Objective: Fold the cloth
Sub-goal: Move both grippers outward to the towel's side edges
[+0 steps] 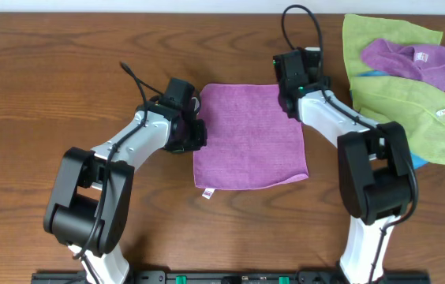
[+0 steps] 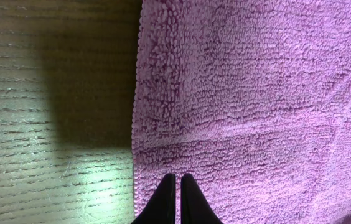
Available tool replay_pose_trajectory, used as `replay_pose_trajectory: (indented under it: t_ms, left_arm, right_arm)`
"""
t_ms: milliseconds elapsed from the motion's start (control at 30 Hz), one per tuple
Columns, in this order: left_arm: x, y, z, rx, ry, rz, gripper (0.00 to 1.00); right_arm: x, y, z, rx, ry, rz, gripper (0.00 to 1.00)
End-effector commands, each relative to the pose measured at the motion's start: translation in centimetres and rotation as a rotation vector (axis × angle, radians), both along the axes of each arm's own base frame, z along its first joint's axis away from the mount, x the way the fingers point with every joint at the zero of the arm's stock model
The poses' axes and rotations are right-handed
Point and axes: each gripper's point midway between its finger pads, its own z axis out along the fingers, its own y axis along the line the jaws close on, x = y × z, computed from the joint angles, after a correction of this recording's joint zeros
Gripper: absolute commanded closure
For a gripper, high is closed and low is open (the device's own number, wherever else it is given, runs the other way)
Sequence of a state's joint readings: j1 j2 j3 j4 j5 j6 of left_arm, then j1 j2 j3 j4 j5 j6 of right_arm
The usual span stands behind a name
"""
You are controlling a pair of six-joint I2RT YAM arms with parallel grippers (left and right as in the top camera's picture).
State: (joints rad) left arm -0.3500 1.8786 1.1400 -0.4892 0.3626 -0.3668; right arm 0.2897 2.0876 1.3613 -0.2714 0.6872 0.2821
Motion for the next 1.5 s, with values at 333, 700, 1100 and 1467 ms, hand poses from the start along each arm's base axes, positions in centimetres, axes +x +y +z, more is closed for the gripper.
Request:
replay_pose_trajectory:
  t_ms: [333, 700, 1100, 1467]
  left_arm:
    - [0.2, 0.4, 3.3, -0.098, -0.005, 0.037, 0.74]
    - [-2.4, 3.7, 9.5, -0.131, -0.013, 0.11, 0.39]
    - [-6.6, 3.6, 8.4, -0.235, 0.163, 0.15, 0.38]
    - [-9.5, 2.8, 4.8, -0.312, 0.286, 0.226, 0.31]
  right_arm:
    - [-2.9, 2.5, 9.9, 0.187, -0.08, 0.055, 0.06]
    - [-11.7, 5.0, 10.4, 0.604, 0.229, 0.113, 0.01]
    - [-19.6, 2.2, 8.3, 0.882, 0.333, 0.005, 0.01]
    - [-23.9, 3.2, 5.8, 1.112, 0.315, 0.026, 0.01]
